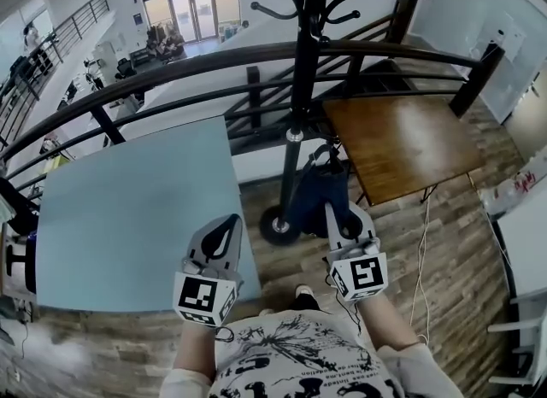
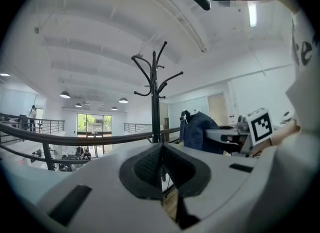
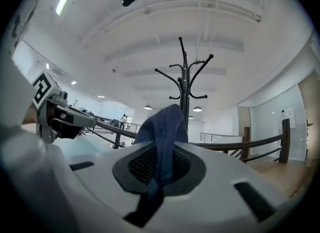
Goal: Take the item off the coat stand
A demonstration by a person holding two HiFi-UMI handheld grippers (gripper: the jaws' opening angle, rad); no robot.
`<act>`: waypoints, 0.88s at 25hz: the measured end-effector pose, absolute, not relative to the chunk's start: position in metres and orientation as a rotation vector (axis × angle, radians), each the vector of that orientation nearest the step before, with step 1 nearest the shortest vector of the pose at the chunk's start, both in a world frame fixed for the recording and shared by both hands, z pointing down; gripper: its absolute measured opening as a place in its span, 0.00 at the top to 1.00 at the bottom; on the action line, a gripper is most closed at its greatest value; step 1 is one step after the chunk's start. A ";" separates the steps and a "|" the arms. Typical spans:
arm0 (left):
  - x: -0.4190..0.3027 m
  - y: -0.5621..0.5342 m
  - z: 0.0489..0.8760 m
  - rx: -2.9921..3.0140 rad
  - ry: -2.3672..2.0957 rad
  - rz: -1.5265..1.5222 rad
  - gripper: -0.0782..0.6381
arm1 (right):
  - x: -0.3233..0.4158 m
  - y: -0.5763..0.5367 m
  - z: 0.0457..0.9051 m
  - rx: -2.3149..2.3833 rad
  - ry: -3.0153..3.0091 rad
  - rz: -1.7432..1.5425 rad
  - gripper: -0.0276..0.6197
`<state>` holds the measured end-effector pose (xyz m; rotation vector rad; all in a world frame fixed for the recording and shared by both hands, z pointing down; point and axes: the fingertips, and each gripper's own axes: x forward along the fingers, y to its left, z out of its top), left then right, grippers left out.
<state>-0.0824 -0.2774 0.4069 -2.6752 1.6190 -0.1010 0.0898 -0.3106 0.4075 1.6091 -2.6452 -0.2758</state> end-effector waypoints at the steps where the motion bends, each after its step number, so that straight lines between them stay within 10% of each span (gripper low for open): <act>1: -0.083 -0.276 0.406 -2.672 1.618 -0.094 0.88 | 0.090 -0.307 0.410 1.608 -2.652 -0.277 0.95; 22: -0.089 -0.272 0.394 -2.645 1.616 -0.049 0.88 | 0.072 -0.303 0.395 1.571 -2.665 -0.308 0.95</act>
